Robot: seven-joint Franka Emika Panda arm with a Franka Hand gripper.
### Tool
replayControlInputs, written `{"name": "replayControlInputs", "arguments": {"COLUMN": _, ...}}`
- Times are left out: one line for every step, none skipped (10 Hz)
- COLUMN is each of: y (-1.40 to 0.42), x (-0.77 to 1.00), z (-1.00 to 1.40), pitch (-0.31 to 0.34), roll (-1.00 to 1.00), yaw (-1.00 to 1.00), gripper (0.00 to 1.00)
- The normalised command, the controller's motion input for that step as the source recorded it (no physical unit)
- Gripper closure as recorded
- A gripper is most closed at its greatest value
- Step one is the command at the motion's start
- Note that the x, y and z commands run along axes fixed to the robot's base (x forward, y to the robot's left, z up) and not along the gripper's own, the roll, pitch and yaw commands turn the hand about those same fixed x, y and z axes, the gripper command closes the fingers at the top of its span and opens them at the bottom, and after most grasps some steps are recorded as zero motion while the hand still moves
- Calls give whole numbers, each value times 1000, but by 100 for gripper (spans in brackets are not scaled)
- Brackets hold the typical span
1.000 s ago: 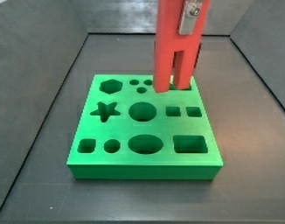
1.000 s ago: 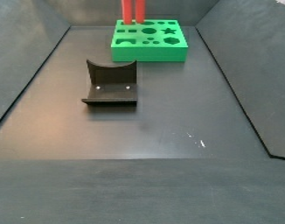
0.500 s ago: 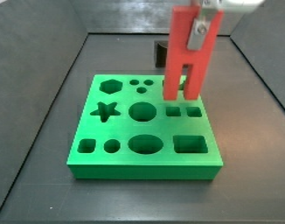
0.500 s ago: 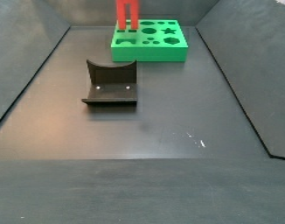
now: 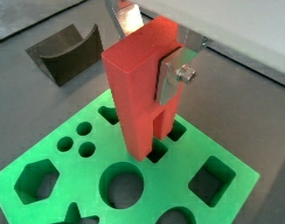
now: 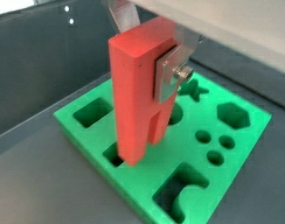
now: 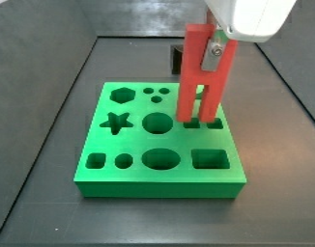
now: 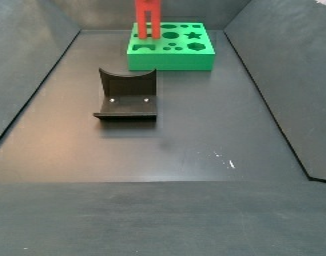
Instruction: Insert the double-square object.
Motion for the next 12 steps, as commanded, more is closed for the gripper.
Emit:
{"name": "replayControlInputs", "arguments": {"y": -63, "x": 269, "z": -197, "pitch": 0, "roll": -64, "yaw": -80, "gripper": 100}}
{"name": "replayControlInputs", "arguments": {"y": -9, "x": 291, "z": -191, "pitch": 4, "roll": -24, "yaw": -120, "gripper": 100}}
{"name": "replayControlInputs", "arguments": {"y": 0, "x": 326, "z": -220, "pitch": 19, "roll": -26, "yaw": -120, "gripper": 100}}
{"name": "replayControlInputs", "arguments": {"y": -14, "x": 303, "z": -226, "pitch": 4, "roll": -43, "yaw": -114, "gripper": 100}}
{"name": "replayControlInputs", "arguments": {"y": -77, "x": 66, "z": -177, "pitch": 0, "roll": -84, "yaw": -34, "gripper": 100}}
{"name": "replayControlInputs", "arguments": {"y": -89, "x": -37, "z": -160, "pitch": 0, "roll": -73, "yaw": 0, "gripper": 100}}
{"name": "replayControlInputs", "arguments": {"y": -111, "x": -60, "z": -140, "pitch": 0, "roll": -76, "yaw": 0, "gripper": 100}}
{"name": "replayControlInputs", "arguments": {"y": -111, "x": -106, "z": -126, "pitch": 0, "roll": -67, "yaw": 14, "gripper": 100}}
{"name": "replayControlInputs", "arguments": {"y": -134, "x": -111, "z": -106, "pitch": -1, "roll": -57, "yaw": 43, "gripper": 100}}
{"name": "replayControlInputs", "arguments": {"y": -106, "x": 0, "z": -163, "pitch": 0, "roll": -69, "yaw": 0, "gripper": 100}}
{"name": "replayControlInputs", "arguments": {"y": 0, "x": 140, "z": -229, "pitch": 0, "roll": -26, "yaw": 0, "gripper": 100}}
{"name": "replayControlInputs", "arguments": {"y": 6, "x": 151, "z": -243, "pitch": 73, "roll": 14, "yaw": -3, "gripper": 100}}
